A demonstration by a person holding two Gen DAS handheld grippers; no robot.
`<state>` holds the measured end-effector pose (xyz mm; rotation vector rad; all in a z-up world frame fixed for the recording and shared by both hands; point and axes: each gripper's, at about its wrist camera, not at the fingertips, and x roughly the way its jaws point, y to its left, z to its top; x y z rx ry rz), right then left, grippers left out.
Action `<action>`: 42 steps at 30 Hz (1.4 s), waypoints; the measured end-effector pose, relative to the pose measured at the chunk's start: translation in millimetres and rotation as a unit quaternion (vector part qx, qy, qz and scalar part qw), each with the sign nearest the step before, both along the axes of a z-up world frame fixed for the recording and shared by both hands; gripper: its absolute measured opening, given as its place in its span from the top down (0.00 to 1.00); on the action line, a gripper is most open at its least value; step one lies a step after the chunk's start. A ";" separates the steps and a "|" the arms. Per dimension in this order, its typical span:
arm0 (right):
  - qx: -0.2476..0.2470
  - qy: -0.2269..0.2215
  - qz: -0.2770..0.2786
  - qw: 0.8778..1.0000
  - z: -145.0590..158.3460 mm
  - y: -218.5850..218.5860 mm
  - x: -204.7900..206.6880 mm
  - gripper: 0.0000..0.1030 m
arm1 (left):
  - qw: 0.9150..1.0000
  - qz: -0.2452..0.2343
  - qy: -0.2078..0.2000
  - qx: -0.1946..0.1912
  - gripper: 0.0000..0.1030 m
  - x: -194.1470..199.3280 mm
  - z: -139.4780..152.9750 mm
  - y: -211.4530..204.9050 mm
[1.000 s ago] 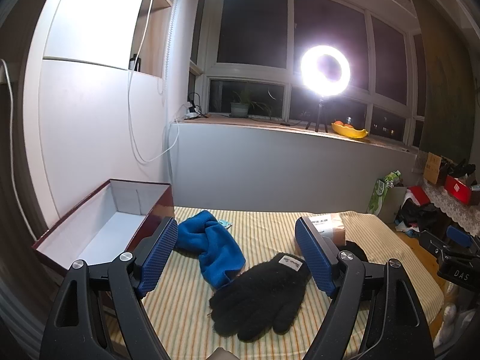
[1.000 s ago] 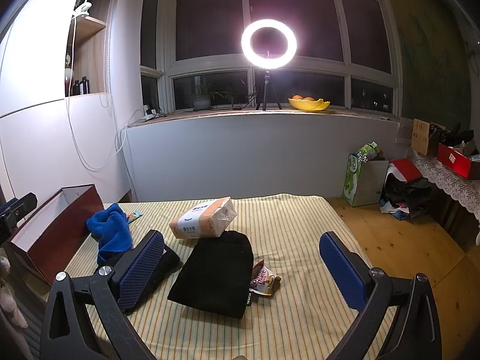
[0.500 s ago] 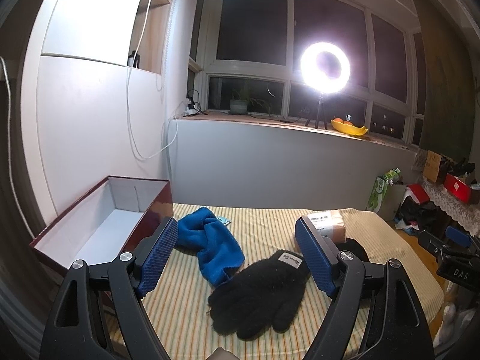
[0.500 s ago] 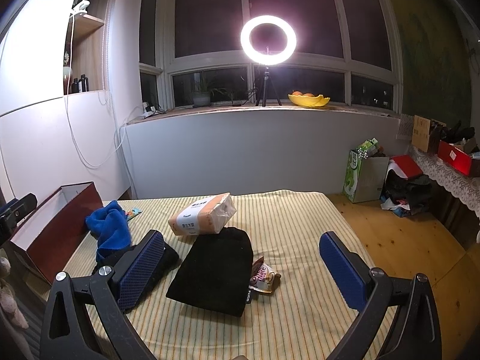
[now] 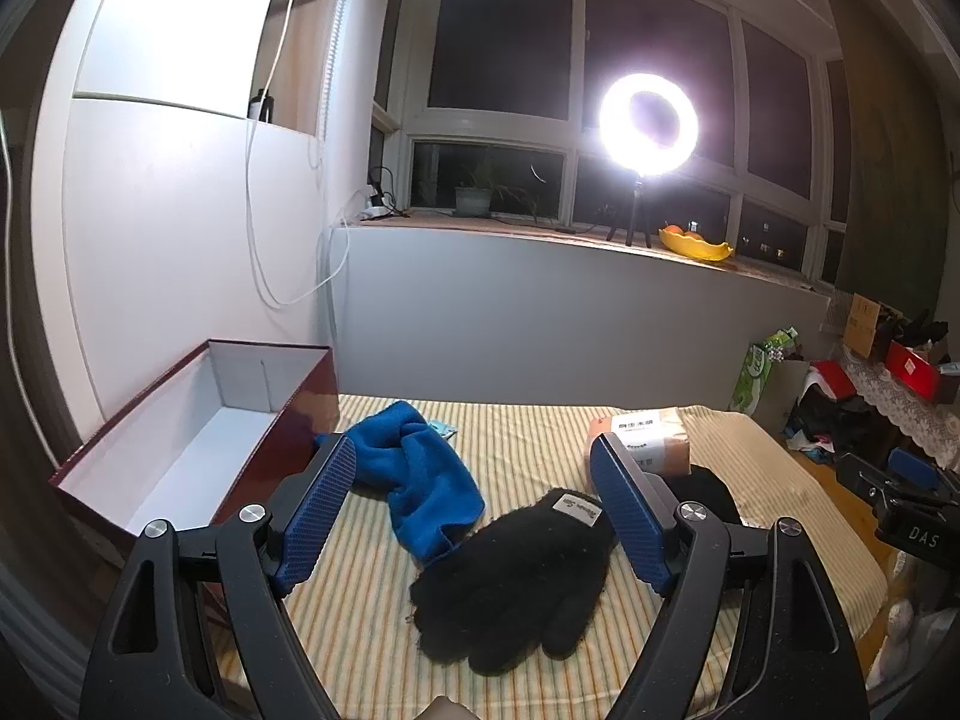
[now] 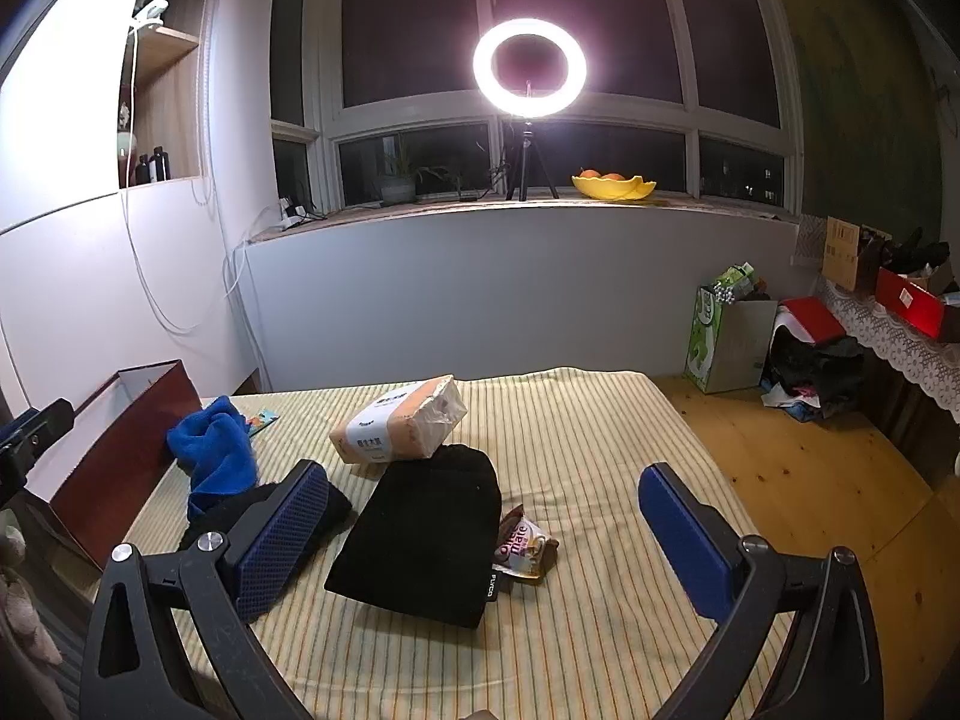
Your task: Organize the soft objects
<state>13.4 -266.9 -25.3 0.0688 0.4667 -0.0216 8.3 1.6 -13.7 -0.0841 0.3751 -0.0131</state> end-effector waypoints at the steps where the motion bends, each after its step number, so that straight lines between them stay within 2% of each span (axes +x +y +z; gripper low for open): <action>1: 0.000 0.002 0.000 1.000 -0.5 -0.2 0.5 0.01 | 1.000 -0.001 0.001 0.000 0.22 0.9 -0.3 0.2; 14: -0.001 0.014 -0.001 1.000 -4.7 -4.2 14.2 0.01 | 0.999 -0.026 0.024 0.001 0.22 19.9 -9.3 -11.2; 22: -0.004 0.022 0.003 1.000 -6.9 -4.5 32.7 0.01 | 0.998 -0.052 0.040 0.009 0.22 41.1 -15.6 -25.4; 26: 0.006 0.035 0.013 0.999 -8.5 -7.0 45.7 0.01 | 0.996 -0.074 0.057 0.002 0.22 57.4 -20.8 -31.0; 37: 0.078 0.089 0.054 0.992 -18.4 -27.6 90.8 0.01 | 0.981 -0.139 0.129 -0.050 0.22 111.5 -38.8 -39.6; 42: 0.126 0.127 0.080 0.981 -27.2 -36.2 116.5 0.02 | 0.967 -0.164 0.173 -0.094 0.22 139.4 -47.0 -36.6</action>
